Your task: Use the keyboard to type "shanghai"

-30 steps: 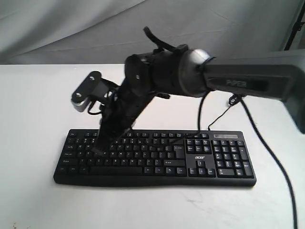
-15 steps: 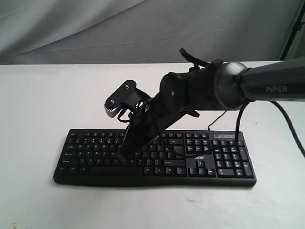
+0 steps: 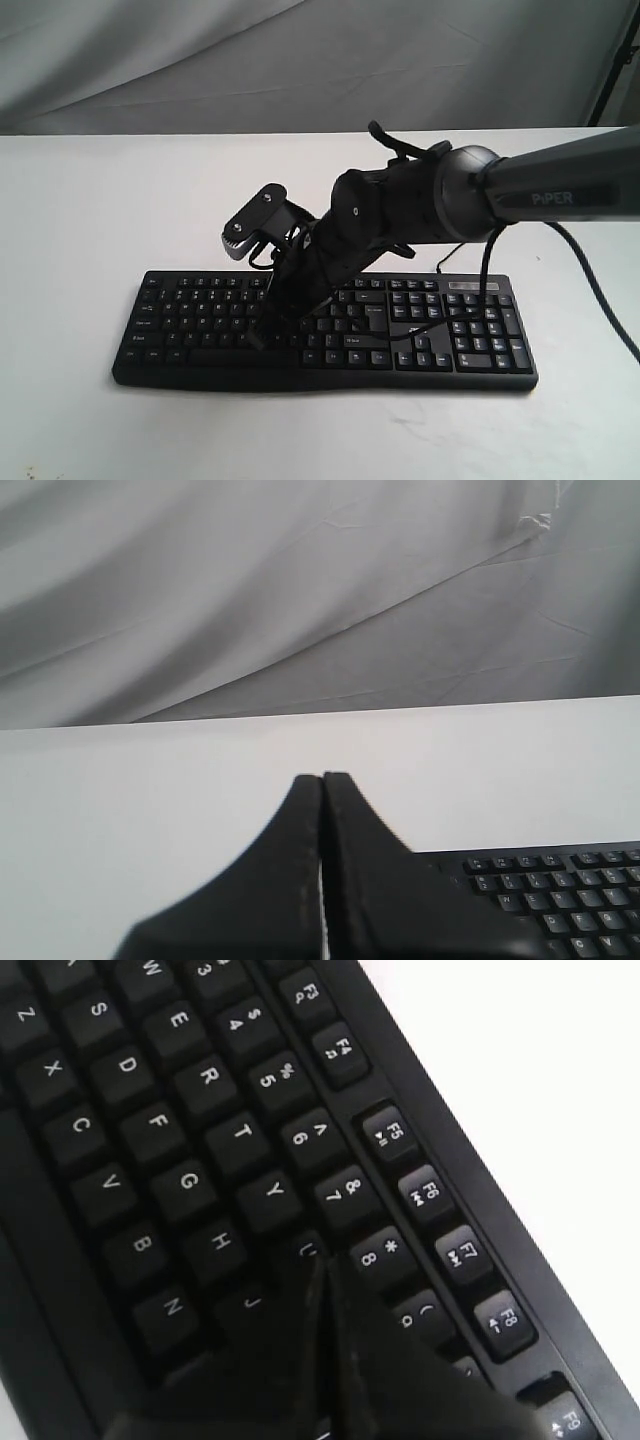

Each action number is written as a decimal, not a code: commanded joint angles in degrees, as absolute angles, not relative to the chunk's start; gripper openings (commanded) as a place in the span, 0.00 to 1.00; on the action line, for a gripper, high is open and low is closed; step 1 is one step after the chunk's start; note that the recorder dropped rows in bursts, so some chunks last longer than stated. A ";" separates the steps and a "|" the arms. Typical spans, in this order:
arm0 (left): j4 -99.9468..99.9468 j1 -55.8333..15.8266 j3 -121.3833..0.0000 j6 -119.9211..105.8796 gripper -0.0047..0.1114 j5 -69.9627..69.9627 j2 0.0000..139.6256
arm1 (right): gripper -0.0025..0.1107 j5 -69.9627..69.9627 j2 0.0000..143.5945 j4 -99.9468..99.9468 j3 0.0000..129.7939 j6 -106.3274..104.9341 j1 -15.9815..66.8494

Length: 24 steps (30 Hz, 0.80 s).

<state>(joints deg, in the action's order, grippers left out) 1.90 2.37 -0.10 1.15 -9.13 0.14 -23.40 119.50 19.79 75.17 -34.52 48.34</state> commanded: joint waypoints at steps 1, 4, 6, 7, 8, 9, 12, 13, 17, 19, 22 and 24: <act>1.90 2.00 0.00 1.31 0.04 -8.79 0.00 | 0.02 -22.30 119.50 20.14 75.10 -34.85 47.77; 1.90 2.00 0.00 1.31 0.04 -8.79 0.00 | 0.02 -21.83 119.50 19.91 75.10 -34.85 47.77; 1.90 2.00 0.00 1.31 0.04 -8.79 0.00 | 0.02 -21.83 119.50 19.64 75.10 -34.85 47.60; 1.90 2.00 0.00 1.31 0.04 -8.79 0.00 | 0.02 -21.83 119.50 19.64 75.10 -34.85 47.36; 1.90 2.00 0.00 1.31 0.04 -8.79 0.00 | 0.02 -21.83 119.50 19.64 75.10 -34.85 47.32; 1.90 2.00 0.00 1.31 0.04 -8.79 0.00 | 0.02 -21.95 119.50 19.64 75.10 -34.85 47.19; 1.90 2.00 0.00 1.31 0.04 -8.79 0.00 | 0.02 -22.20 119.50 19.64 75.10 -34.85 46.92; 1.90 2.00 0.00 1.31 0.04 -8.79 0.00 | 0.02 -22.20 119.50 19.64 75.10 -34.85 46.92; 1.90 2.00 0.00 1.31 0.04 -8.79 0.00 | 0.02 -22.20 119.50 19.64 75.10 -34.85 46.92; 1.90 2.00 0.00 1.31 0.04 -8.79 0.00 | 0.02 -22.21 119.50 19.76 75.10 -34.85 46.92; 1.90 2.00 0.00 1.31 0.04 -8.79 0.00 | 0.02 -23.01 119.50 19.89 75.10 -34.97 46.92; 1.90 2.00 0.00 1.31 0.04 -8.79 0.00 | 0.02 -23.33 119.50 20.73 75.10 -35.63 46.92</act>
